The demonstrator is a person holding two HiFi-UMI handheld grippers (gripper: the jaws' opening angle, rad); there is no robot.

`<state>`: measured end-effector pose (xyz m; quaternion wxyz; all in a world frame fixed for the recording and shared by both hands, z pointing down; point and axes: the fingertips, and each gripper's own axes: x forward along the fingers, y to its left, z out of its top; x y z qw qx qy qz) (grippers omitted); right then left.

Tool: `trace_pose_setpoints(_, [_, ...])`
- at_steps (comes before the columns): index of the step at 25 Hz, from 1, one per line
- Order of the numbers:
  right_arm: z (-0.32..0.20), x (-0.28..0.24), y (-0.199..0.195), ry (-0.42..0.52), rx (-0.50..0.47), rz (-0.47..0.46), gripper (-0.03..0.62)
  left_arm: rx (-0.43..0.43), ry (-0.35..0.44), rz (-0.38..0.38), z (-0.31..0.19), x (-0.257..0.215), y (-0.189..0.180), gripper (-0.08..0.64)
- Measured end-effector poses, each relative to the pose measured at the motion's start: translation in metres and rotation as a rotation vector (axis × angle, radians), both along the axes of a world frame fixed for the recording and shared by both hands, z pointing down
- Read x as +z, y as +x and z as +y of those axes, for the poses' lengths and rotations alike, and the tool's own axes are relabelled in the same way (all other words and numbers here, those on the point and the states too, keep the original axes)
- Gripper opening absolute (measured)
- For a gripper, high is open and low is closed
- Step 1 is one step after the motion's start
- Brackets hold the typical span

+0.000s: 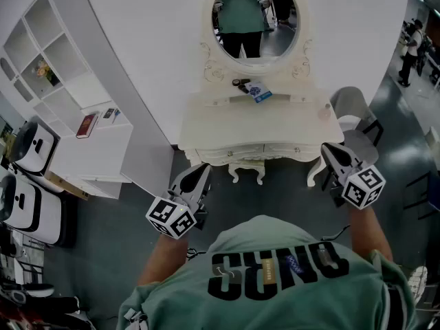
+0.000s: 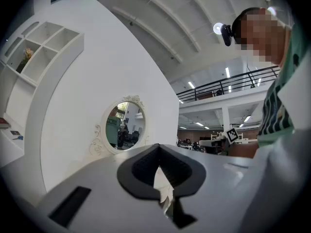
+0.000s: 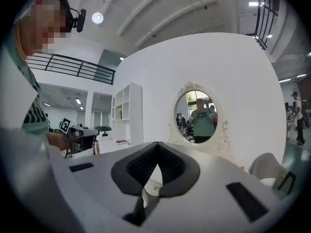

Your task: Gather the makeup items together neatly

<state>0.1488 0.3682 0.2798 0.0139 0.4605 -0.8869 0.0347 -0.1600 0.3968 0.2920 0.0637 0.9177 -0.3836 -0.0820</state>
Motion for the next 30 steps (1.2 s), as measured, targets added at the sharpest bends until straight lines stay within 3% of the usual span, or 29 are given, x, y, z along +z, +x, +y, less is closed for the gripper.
trace_pose_setpoints(12, [-0.008,0.003,-0.005,-0.004,-0.018,0.015,-0.006,-0.013,-0.001,0.019,-0.003,0.000,-0.002,0.008])
trace_pose_setpoints(17, [-0.012,0.002,0.005,-0.040,-0.025,-0.031,-0.006,-0.019,-0.001,0.019,-0.006,0.001,0.009,0.008])
trace_pose_setpoints(30, [-0.027,0.011,0.071,-0.041,-0.043,-0.016,-0.006,-0.007,-0.017,0.029,-0.037,0.011,0.089,0.008])
